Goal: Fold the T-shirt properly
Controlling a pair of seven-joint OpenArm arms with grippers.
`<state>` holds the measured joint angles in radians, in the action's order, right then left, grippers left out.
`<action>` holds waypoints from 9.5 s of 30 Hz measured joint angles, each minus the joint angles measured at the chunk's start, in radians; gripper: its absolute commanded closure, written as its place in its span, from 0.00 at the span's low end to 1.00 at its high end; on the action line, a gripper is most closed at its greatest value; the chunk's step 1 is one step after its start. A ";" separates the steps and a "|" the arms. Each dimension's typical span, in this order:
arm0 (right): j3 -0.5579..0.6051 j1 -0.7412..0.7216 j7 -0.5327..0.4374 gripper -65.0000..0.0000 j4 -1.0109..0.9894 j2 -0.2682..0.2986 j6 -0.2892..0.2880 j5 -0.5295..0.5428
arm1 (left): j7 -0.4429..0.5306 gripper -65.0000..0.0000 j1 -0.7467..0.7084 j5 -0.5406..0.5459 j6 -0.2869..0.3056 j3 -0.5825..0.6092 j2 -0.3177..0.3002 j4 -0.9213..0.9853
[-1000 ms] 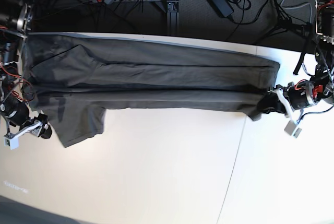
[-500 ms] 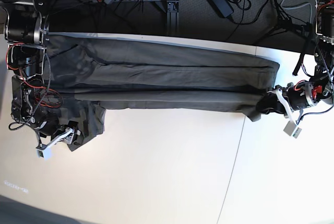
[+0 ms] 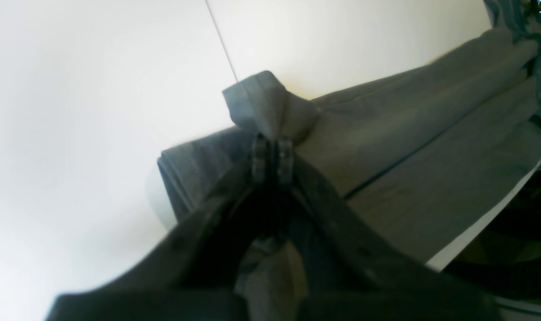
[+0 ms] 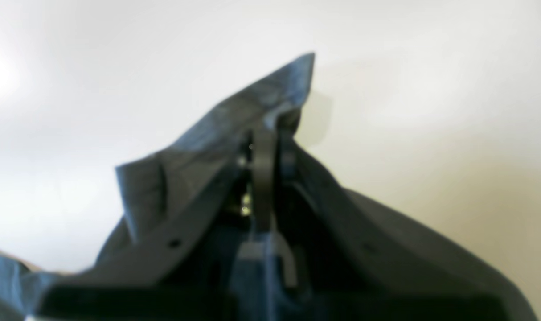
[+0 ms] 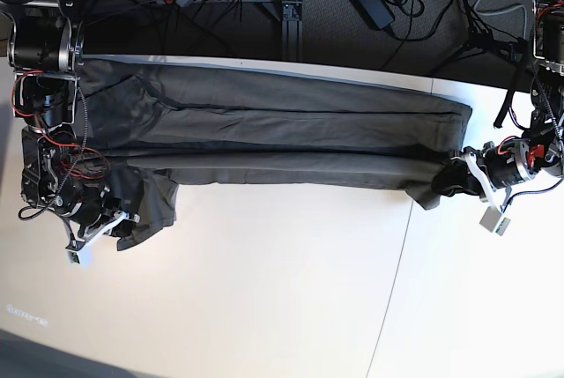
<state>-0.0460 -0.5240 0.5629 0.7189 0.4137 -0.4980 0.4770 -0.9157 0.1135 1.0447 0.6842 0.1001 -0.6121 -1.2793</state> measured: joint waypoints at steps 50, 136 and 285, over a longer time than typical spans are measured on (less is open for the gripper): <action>-0.398 0.806 0.215 0.37 0.976 0.231 0.000 0.254 | -0.068 0.36 -0.115 0.006 0.000 -0.005 -0.114 -0.185; -0.395 0.596 0.276 1.00 0.750 0.100 0.000 0.370 | -0.066 1.00 0.124 -0.085 0.005 0.015 0.057 -0.351; -0.444 0.702 0.119 1.00 0.663 0.063 -0.015 0.198 | -0.103 0.42 0.072 -0.187 0.006 -0.035 0.240 -0.303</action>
<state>-0.4896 0.1783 0.6823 1.3815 0.4770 -0.5129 0.6746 -1.0187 0.1856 0.8577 0.6899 0.0647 -0.3717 -1.5818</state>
